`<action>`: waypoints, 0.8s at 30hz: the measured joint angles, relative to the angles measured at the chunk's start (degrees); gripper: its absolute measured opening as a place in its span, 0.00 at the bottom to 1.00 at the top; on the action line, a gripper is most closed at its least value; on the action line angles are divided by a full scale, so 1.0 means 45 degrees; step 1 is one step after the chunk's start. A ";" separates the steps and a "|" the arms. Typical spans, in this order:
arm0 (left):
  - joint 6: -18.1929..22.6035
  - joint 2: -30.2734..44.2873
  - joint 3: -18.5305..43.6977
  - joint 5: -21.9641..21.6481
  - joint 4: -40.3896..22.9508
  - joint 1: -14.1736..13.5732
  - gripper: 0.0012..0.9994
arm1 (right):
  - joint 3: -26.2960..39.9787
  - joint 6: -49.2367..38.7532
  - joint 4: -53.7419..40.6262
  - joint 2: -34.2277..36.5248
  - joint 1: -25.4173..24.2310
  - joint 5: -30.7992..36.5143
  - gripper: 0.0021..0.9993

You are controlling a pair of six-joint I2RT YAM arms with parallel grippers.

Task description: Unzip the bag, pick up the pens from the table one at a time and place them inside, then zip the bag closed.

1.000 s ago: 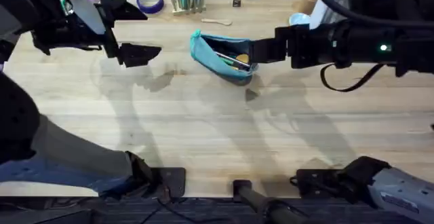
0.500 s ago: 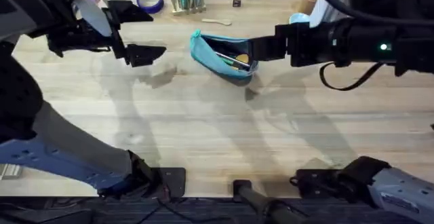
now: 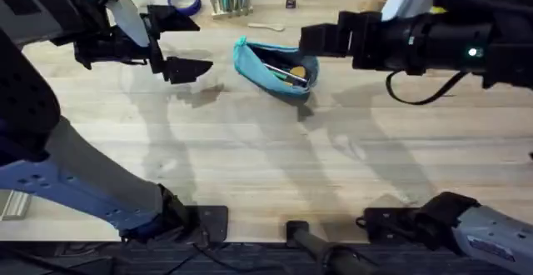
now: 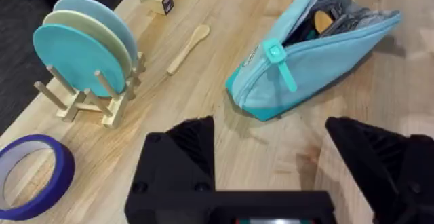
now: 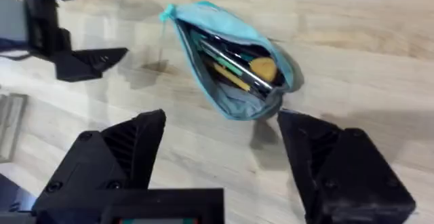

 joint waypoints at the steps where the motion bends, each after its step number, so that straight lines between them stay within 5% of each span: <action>1: 0.0000 0.0000 0.0000 0.0000 0.0000 0.0000 0.99 | 0.0130 -0.0001 -0.0022 0.0035 0.0032 -0.0012 1.00; 24: 0.0000 0.0000 0.0000 0.0000 0.0000 0.0000 0.99 | 0.9459 -0.0861 -0.3478 0.8047 0.1985 0.0841 1.00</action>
